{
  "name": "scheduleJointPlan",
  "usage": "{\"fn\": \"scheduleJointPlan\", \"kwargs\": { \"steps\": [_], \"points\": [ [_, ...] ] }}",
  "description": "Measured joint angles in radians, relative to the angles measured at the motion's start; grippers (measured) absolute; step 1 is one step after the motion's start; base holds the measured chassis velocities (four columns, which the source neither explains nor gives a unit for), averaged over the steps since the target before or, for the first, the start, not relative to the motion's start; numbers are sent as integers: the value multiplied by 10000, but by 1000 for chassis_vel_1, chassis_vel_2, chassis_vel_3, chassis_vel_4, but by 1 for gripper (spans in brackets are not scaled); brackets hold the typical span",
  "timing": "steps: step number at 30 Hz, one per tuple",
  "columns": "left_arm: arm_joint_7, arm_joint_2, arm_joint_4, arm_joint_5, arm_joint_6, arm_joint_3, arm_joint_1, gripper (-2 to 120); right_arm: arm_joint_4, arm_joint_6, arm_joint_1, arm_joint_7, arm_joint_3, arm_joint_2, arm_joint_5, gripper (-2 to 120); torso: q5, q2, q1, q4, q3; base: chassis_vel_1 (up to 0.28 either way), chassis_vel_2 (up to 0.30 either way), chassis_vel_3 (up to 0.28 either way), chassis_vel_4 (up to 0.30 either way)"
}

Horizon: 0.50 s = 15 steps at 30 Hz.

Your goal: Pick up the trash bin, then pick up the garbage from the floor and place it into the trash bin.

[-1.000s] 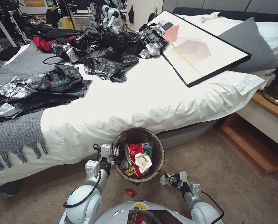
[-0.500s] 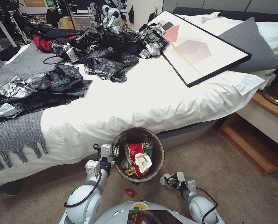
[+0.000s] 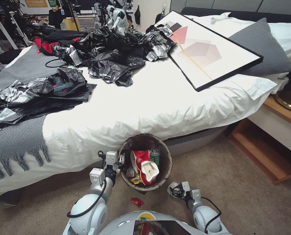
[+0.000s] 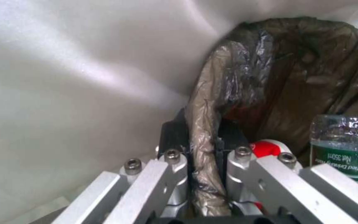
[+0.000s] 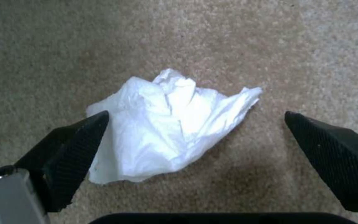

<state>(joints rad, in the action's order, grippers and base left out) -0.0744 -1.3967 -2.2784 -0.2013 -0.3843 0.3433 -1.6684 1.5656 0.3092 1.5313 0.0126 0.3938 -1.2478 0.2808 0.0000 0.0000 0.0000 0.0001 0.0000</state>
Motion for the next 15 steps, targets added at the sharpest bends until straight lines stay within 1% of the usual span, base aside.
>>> {"fn": "scheduleJointPlan", "kwargs": {
  "steps": [2, 3, 4, 6, 11, 12, 13, 14, 15],
  "points": [
    [0, -5, 0, 15, -5, -11, 2, 6, -164, -31, -105, -28, -68, -84, -50, 100, -4, 0, 0, -1, 0, 0, 0, 0, 0],
    [0, 3, 0, 16, -7, -11, 2, 6, -304, -58, -172, -27, -147, -165, -134, 100, 4, 0, 0, -1, 0, 0, 0, 0, 0],
    [0, 3, 0, 16, -7, -11, 2, 6, -304, -58, -172, -27, -147, -165, -134, 100, 4, 0, 0, -1, 0, 0, 0, 0, 0],
    [0, 13, -12, 16, -10, -5, 2, 6, -472, -149, -249, -33, -212, -236, -248, 100, -2, 0, 0, -2, 0, 0, 0, 0, 0],
    [0, 7, -18, 21, -12, -12, 6, 6, -548, -214, -339, -25, -347, -351, -329, 100, -1, 0, 0, -1, 0, 0, 0, 0, 0],
    [0, 5, -18, 21, -14, -14, 18, 6, -586, -215, -338, -24, -359, -378, -335, 99, -1, 0, 0, -1, 0, 0, 0, 0, 0],
    [-1, 2, -17, 21, -18, -14, 31, 6, -678, -291, -336, -6, -366, -406, -391, 93, -1, 0, 0, -1, 0, 0, 0, 0, 0],
    [-1, 2, -17, 21, -18, -14, 31, 6, -678, -291, -336, -6, -366, -406, -391, 93, -1, 0, 0, -1, 0, 0, 0, 0, 0],
    [-1, 1, -17, 21, -19, -14, 33, 6, -714, -321, -339, 2, -365, -414, -408, 89, -1, 0, 0, -1, 0, 0, 0, 0, 0]
  ]
}}
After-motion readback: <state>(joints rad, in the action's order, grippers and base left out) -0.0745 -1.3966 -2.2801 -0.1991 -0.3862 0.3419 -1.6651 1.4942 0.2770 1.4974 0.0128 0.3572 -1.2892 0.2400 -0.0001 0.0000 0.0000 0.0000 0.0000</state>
